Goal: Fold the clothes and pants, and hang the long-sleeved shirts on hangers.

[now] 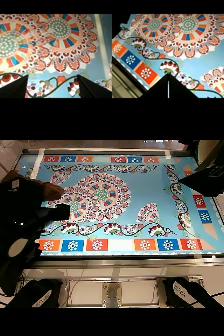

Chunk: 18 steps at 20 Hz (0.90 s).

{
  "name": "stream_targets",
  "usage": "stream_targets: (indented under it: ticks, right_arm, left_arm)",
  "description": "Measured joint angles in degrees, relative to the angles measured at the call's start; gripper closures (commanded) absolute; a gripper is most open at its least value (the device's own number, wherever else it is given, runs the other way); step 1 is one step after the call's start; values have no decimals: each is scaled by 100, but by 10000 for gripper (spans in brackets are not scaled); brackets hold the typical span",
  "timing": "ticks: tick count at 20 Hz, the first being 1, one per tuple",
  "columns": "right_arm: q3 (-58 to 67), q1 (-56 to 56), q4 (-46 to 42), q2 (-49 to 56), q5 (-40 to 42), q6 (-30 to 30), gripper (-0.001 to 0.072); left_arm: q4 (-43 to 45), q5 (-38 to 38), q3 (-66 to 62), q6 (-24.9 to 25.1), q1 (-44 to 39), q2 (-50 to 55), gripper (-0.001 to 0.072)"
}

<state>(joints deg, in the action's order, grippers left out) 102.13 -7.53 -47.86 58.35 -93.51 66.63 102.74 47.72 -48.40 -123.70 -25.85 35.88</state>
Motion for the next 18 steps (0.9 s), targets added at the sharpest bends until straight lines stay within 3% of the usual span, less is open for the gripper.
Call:
stream_targets:
  ticks: [5,9,13,18]
  right_arm:
    - [0,0,-44,2,221,-426,644]
    - [0,0,-11,2,1182,-621,644]
    - [0,0,306,2,2070,-649,644]
    - [0,0,538,2,2428,-603,644]
  left_arm:
    - [417,-57,0,0,17,317,4]
    - [809,175,0,2,175,564,5]
    - [1193,321,-7,2,621,597,5]
    - [1338,763,-7,173,1303,592,8]
